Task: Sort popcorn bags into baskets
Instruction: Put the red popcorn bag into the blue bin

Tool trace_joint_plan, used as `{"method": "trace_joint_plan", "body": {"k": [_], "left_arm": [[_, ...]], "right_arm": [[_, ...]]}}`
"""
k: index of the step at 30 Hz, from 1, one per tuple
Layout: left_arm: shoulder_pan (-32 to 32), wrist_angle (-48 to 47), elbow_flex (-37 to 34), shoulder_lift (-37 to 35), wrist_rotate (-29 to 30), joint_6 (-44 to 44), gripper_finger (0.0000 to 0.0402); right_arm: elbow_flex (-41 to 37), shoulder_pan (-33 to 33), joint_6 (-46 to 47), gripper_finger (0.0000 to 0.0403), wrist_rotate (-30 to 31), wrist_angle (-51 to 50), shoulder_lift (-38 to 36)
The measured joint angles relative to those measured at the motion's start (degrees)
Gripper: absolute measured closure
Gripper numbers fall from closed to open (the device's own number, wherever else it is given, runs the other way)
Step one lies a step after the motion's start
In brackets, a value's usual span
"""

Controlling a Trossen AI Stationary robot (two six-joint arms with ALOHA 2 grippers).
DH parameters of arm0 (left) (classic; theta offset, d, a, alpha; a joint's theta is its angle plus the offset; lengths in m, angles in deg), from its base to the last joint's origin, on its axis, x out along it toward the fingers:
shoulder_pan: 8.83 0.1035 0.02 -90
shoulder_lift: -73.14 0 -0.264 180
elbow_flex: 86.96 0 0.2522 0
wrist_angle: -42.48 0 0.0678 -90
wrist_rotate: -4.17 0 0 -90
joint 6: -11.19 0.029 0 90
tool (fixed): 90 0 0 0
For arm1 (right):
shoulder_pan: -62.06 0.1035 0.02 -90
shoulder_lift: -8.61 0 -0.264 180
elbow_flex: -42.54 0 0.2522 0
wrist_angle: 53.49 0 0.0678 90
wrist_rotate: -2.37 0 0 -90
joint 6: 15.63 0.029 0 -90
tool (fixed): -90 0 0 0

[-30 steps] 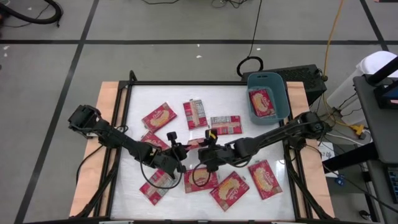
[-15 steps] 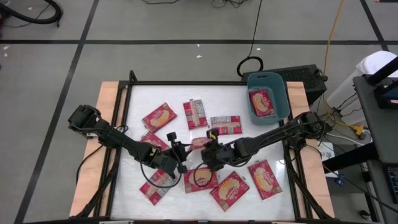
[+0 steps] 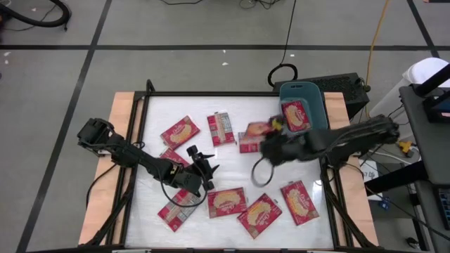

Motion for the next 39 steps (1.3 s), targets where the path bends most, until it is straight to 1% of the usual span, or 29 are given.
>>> {"method": "trace_joint_plan", "body": {"k": [3, 7, 11, 15, 18, 22, 26, 29, 32, 36, 39], "left_arm": [[0.0, 0.0, 0.0, 0.0, -0.4, 0.1, 0.021], [0.0, 0.0, 0.0, 0.0, -0.4, 0.2, 0.0231], [0.0, 0.0, 0.0, 0.0, -0.5, 0.1, 0.0246], [-0.1, 0.0, 0.0, 0.0, -0.5, 0.1, 0.0249], [-0.1, 0.0, 0.0, 0.0, -1.1, 0.0, 0.0248], [-0.1, 0.0, 0.0, 0.0, -2.7, 0.0, 0.0248], [-0.1, 0.0, 0.0, 0.0, -3.4, 0.0, 0.0248], [-0.1, 0.0, 0.0, 0.0, -3.4, 0.1, 0.0248], [-0.1, 0.0, 0.0, 0.0, -3.5, 0.1, 0.0248], [-0.1, 0.0, 0.0, 0.0, -3.5, 0.3, 0.0247], [-0.1, 0.0, 0.0, 0.0, -3.5, 0.5, 0.0247]], "right_arm": [[0.0, -3.5, -0.3, 0.0402, -0.1, -3.1, -6.2], [0.0, -8.9, -3.8, 0.0402, -0.2, -5.9, -12.3], [0.0, -14.2, -5.0, 0.0403, -0.7, -7.8, -16.6], [-2.5, -18.7, -6.1, 0.0403, -4.4, -7.4, -19.6], [-6.8, -21.7, -7.9, 0.0403, -6.6, -4.7, -21.8], [-14.1, -25.1, -11.6, 0.0403, -7.1, 1.4, -24.6], [-21.5, -29.1, -15.3, 0.0403, -12.6, 9.7, -27.3], [-26.2, -32.2, -17.6, 0.0403, -14.3, 14.5, -28.2], [-29.4, -35.6, -19.3, 0.0403, -15.3, 16.3, -28.7], [-31.6, -39.3, -19.3, 0.0403, -15.8, 16.5, -29.1], [-33.1, -41.9, -19.5, 0.0403, -19.1, 17.0, -29.2]]}}
